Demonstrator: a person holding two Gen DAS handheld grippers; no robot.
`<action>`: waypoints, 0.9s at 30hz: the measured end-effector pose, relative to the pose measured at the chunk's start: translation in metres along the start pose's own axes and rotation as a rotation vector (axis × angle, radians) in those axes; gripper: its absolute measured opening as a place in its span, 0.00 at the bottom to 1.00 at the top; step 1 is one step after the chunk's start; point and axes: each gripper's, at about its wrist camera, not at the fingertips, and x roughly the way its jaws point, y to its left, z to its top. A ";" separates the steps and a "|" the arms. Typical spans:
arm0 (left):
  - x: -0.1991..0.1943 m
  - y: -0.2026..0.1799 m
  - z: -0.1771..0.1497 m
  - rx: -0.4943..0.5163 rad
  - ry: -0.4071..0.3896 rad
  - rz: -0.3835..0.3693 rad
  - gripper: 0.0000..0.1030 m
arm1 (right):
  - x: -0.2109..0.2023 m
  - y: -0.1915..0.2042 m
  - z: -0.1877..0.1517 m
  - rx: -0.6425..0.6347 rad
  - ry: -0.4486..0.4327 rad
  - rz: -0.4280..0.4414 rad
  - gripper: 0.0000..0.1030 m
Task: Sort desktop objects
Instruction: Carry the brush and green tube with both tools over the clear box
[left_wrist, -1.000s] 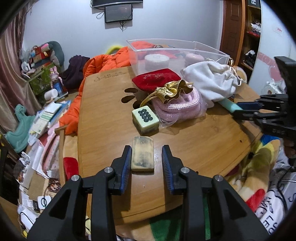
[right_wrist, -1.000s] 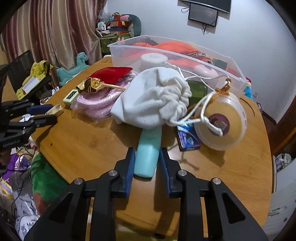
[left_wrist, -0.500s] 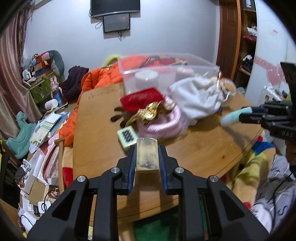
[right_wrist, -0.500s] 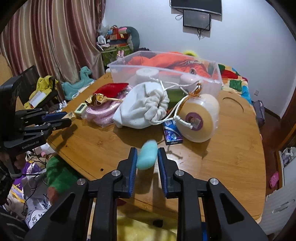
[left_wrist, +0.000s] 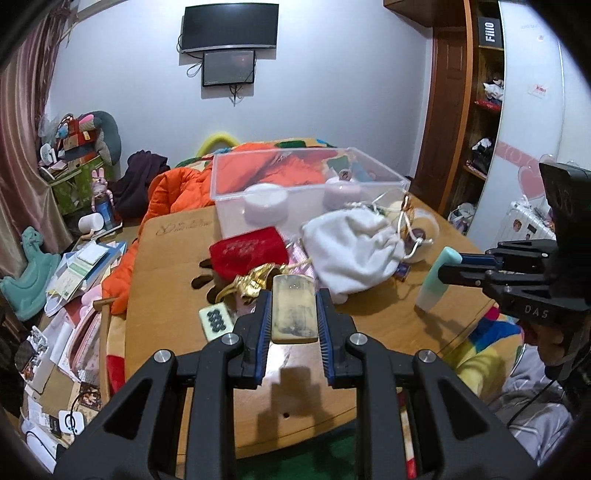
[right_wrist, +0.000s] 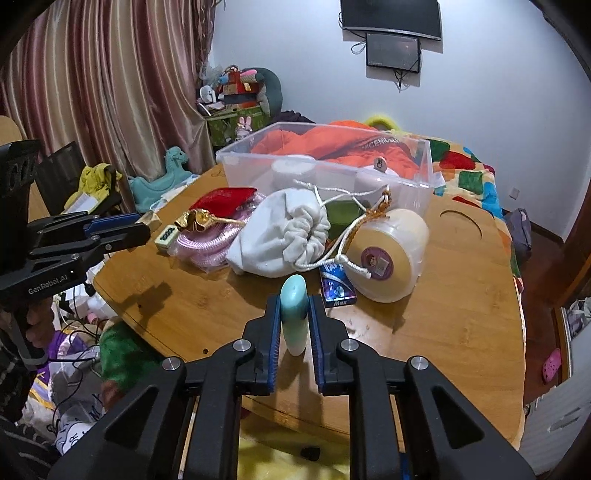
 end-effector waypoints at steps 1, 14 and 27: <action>-0.001 -0.001 0.003 0.002 -0.006 0.000 0.22 | -0.004 0.000 0.003 -0.001 -0.010 0.003 0.13; 0.006 0.001 0.047 0.020 -0.063 0.045 0.22 | -0.031 -0.019 0.046 0.001 -0.115 -0.006 0.13; 0.019 0.034 0.104 -0.073 -0.126 0.035 0.22 | -0.028 -0.046 0.106 0.005 -0.179 -0.002 0.13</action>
